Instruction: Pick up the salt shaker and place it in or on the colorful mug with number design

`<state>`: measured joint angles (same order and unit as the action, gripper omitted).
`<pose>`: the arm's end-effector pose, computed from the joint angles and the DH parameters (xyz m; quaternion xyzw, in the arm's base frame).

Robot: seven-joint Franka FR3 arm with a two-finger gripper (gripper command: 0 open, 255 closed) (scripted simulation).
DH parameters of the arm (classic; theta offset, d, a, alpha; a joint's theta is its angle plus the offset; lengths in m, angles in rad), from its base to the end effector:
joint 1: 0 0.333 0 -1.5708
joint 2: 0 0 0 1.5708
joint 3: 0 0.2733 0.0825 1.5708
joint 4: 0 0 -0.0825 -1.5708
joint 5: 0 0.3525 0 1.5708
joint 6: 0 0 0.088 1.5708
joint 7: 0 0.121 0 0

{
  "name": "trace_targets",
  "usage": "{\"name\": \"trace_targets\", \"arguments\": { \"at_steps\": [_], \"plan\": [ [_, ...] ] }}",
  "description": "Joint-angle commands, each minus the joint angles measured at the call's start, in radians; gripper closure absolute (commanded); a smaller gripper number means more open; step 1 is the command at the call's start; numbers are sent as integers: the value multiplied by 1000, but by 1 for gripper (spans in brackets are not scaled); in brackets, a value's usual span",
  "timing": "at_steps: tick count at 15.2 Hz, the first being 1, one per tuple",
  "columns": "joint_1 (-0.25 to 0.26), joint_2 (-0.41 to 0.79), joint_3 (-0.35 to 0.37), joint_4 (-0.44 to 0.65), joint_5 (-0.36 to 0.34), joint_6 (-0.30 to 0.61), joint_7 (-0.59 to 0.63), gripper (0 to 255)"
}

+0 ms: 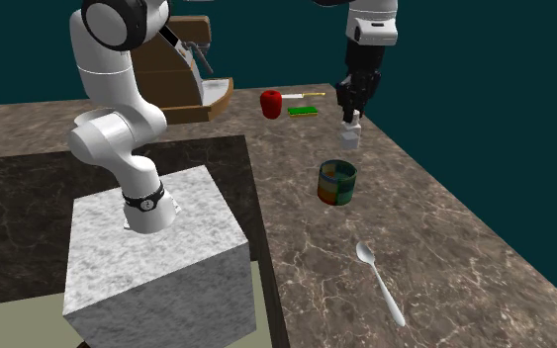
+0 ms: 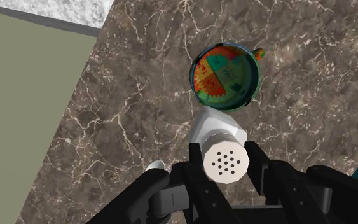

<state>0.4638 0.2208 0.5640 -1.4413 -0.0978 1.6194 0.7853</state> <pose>0.3317 0.4716 0.5241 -0.9929 -0.1183 0.0105 0.0026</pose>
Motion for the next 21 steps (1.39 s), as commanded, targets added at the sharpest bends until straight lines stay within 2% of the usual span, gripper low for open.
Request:
{"name": "trace_targets", "arguments": {
  "at_steps": [1,5,21],
  "plan": [
    [26,-7,16,-2,1,-5,44,255],
    [87,12,46,34,-14,-27,130,255],
    [64,-9,39,-208,-4,197,125,255]
  ]
}}
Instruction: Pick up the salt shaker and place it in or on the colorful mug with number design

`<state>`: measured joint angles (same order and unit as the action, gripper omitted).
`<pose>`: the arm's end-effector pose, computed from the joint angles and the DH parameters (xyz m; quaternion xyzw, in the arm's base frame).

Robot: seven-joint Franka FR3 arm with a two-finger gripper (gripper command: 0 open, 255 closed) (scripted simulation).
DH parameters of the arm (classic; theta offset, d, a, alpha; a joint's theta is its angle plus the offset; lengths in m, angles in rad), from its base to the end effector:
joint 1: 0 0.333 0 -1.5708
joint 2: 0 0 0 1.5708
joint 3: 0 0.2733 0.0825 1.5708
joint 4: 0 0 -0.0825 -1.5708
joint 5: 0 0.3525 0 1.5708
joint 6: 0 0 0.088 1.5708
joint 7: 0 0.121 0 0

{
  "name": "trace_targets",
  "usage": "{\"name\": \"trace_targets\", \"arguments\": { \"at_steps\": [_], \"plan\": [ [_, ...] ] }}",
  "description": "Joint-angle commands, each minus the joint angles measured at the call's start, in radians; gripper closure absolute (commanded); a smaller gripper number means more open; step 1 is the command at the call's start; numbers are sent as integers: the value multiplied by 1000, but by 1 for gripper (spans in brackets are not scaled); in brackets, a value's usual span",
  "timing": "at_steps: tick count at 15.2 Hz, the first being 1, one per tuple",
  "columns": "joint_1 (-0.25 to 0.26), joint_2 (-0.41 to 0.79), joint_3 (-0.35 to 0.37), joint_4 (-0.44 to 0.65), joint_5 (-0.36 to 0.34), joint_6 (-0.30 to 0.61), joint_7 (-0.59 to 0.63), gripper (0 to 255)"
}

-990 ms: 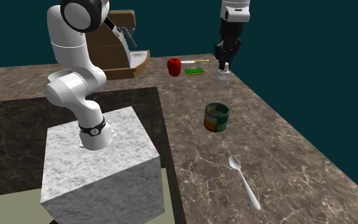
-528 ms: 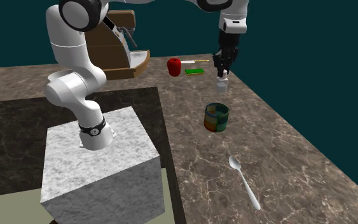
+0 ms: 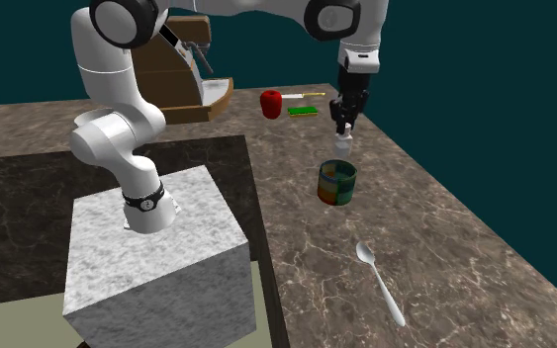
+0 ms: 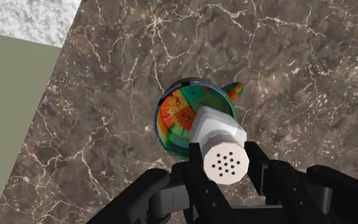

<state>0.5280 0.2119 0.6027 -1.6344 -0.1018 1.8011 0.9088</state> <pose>0.2746 0.5093 0.4610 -0.9930 -0.1175 0.0106 0.0023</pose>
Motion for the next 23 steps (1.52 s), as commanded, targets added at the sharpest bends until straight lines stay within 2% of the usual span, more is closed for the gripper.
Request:
{"name": "trace_targets", "arguments": {
  "at_steps": [1,6,13,14,19,23],
  "plan": [
    [-1,1,-1,-27,-1,28,2,255],
    [-2,10,-3,-83,-8,92,6,255],
    [-2,10,-3,-83,-8,92,6,255],
    [-2,10,-3,-83,-8,92,6,0],
    [-2,10,-3,-83,-8,92,6,0],
    [1,-1,1,32,1,-32,-1,0]
  ]
}}
